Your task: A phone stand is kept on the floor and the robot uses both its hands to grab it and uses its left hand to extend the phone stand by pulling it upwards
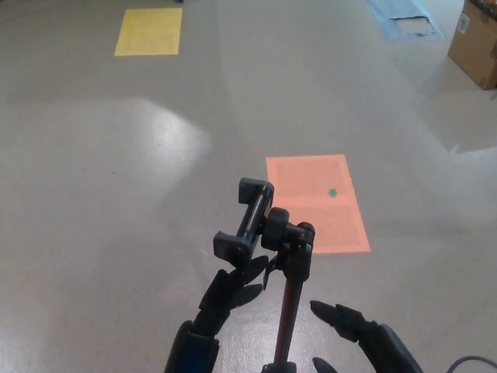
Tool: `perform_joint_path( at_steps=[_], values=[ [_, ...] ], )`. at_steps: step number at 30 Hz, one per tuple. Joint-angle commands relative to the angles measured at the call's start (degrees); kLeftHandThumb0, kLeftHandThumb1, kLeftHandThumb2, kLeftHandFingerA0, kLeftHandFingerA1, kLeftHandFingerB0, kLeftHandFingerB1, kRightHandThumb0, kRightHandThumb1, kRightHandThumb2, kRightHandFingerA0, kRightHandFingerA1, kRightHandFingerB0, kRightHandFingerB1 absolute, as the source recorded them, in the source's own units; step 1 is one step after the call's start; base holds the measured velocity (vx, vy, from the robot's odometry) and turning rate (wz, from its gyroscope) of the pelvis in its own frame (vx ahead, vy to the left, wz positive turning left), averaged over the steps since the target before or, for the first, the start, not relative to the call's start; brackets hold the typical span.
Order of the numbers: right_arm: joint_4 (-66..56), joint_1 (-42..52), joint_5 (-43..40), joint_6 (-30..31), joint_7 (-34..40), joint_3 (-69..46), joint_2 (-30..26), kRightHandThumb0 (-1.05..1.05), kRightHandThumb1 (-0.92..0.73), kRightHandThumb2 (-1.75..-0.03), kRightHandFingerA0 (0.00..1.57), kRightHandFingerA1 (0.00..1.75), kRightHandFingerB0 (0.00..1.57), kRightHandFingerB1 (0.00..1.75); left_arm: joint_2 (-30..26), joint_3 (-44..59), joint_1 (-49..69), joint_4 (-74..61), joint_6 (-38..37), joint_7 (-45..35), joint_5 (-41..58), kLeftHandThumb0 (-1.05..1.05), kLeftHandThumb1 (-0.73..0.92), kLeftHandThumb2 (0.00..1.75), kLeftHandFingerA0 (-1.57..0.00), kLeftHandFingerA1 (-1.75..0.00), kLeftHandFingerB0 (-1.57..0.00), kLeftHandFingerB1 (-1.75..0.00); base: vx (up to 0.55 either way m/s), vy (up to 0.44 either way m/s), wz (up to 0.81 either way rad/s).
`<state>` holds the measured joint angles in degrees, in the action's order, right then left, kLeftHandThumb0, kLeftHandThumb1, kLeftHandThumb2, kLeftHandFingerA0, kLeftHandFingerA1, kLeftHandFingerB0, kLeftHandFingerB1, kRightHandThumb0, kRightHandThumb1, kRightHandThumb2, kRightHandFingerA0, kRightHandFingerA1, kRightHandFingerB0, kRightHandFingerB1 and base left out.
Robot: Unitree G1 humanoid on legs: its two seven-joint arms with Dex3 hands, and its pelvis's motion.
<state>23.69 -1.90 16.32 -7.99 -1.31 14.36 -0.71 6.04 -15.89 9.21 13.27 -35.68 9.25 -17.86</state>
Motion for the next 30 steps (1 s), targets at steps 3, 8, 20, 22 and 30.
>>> perform_joint_path(
  at_steps=[3, 8, 20, 22, 30],
  values=[
    [3.8, -0.9, -2.5, -1.9, 0.3, -0.7, 2.1, -1.0, -0.5, -0.99, 0.0, 0.17, 0.0, 0.0, -0.3, -0.5, -0.1, 0.0, -1.0, 1.2, -0.8, -0.9, 0.49, 0.98, -0.17, -0.71, -0.05, -0.56, 0.0, 0.0, 0.0],
    [4.5, -1.7, -1.8, -1.0, 1.2, -0.6, 3.1, -0.99, -0.52, -0.98, 0.0, 0.18, 0.0, 0.0, -0.2, -0.7, -0.6, -0.1, -0.9, 1.2, -0.7, -0.92, 0.5, 0.98, -0.12, -0.69, -0.01, -0.55, 0.0, 0.0, 0.0],
    [8.8, -4.8, -0.7, -4.6, 1.8, 0.4, 4.6, -1.05, -0.59, -1.06, 0.0, 0.24, 0.0, 0.11, 0.8, 0.8, -0.5, 5.1, 0.4, 1.3, 2.7, -0.41, 0.06, 0.84, -0.18, -0.65, -0.21, -0.64, 0.0, 0.0, 0.0],
    [9.2, -5.0, 0.7, -4.3, 3.1, 1.1, 4.4, -1.05, -0.58, -1.06, 0.0, 0.28, 0.0, 0.13, 0.9, 1.7, -0.9, 7.7, -0.7, 1.7, 3.4, -0.42, 0.06, 0.84, -0.17, -0.65, -0.19, -0.64, 0.0, 0.0, 0.0],
    [8.7, -3.8, 2.7, -0.5, 6.3, 2.0, 4.5, -1.05, -0.59, -1.0, 0.01, 0.3, 0.0, 0.1, 2.5, 5.1, -1.6, 12.8, -5.3, 5.0, 3.8, -0.97, 0.54, 1.02, -0.31, -0.83, -0.03, -0.6, 0.0, 0.0, 0.0]
  ],
)
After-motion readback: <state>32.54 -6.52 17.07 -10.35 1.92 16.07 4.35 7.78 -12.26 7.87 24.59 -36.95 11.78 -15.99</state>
